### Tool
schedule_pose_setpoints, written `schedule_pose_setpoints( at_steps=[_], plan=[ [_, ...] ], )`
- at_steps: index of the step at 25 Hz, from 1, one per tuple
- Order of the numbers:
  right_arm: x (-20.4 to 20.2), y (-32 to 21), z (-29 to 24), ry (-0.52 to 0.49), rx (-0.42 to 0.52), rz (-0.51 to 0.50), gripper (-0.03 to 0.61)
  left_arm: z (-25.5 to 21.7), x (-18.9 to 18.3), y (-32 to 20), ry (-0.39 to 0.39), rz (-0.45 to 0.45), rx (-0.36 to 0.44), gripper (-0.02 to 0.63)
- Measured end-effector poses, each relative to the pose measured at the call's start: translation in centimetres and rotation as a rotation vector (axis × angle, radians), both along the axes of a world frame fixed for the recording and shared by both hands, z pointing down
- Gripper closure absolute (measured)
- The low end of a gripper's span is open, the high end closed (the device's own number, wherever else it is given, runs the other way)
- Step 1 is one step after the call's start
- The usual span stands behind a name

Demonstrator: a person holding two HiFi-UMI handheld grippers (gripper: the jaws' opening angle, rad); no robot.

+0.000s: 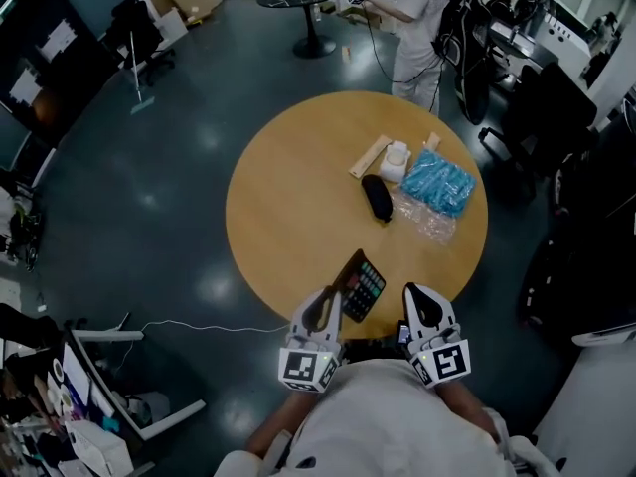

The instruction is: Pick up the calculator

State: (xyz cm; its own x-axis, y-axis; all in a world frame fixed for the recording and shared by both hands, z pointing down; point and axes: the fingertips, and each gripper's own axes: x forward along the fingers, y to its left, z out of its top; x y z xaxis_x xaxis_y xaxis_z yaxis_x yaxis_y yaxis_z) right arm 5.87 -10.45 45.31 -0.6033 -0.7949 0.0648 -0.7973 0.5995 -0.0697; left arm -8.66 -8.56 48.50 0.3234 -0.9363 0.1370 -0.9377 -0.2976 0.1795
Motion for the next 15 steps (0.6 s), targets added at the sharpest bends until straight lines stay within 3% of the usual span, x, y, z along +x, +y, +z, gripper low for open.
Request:
schedule_pose_setpoints(
  at_steps=[6,15],
  plan=[
    [-1.1,0.3,0.5,-0.009,-0.011,-0.063,0.563,-1.7,-0.5,0.4,-0.006,-0.021,0.048,0.557],
    [-1.6,0.6,0.5,0.000,-0.018,-0.072,0.563,-0.5,-1.0,1.3,0.027,0.014,-0.003,0.557]
  ],
)
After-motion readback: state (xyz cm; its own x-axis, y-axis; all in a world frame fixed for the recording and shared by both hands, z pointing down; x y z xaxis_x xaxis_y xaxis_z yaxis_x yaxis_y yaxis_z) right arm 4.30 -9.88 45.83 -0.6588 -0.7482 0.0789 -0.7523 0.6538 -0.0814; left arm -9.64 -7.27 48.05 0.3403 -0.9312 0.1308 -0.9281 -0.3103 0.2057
